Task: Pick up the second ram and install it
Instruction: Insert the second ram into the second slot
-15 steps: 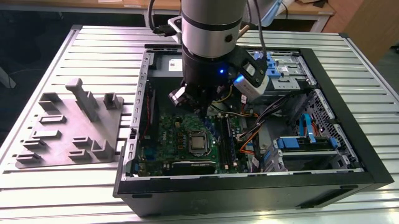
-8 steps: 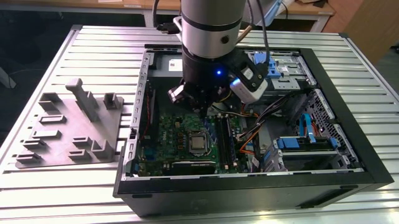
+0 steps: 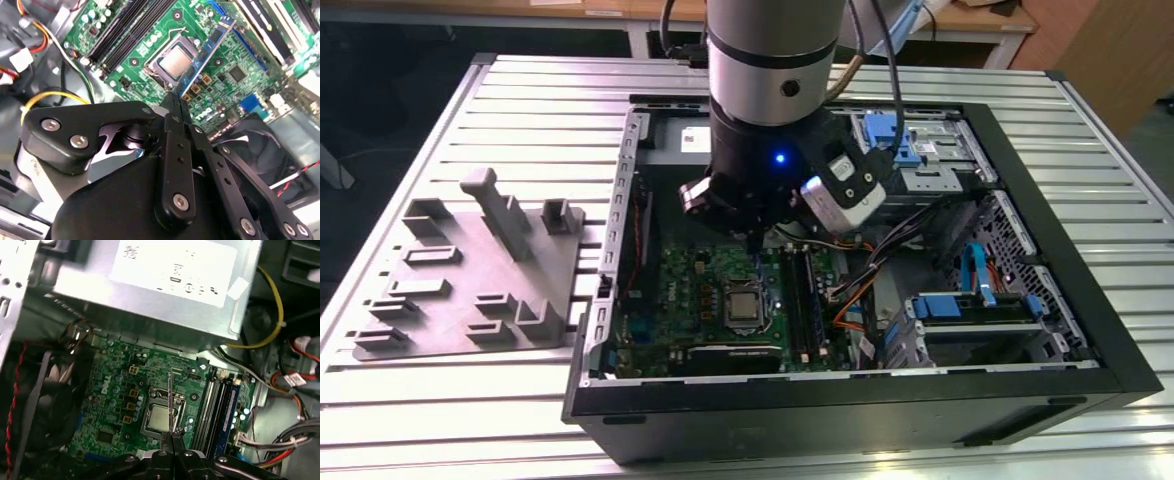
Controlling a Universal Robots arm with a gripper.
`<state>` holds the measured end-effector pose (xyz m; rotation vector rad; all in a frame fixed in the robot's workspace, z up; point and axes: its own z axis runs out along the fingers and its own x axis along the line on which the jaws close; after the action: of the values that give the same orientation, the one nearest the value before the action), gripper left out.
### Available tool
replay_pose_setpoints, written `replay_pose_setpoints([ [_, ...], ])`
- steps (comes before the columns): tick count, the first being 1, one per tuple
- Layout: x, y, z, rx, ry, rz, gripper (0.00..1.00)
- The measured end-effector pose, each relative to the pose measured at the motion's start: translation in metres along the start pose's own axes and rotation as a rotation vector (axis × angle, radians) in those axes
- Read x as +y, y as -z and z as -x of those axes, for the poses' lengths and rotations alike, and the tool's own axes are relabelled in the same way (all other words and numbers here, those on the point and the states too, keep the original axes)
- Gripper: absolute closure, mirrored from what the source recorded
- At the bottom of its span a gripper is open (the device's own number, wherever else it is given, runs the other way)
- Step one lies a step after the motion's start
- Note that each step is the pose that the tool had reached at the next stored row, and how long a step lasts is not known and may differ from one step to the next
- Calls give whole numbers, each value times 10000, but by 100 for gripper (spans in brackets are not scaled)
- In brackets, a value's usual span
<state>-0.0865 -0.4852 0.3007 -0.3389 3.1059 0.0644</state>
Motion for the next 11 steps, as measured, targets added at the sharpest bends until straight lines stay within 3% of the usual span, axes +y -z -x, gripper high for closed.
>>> replay_pose_setpoints([
  [9,0,-7,0,-64,-1628,-34,88],
  [11,0,-7,0,-66,-1685,-35,88],
])
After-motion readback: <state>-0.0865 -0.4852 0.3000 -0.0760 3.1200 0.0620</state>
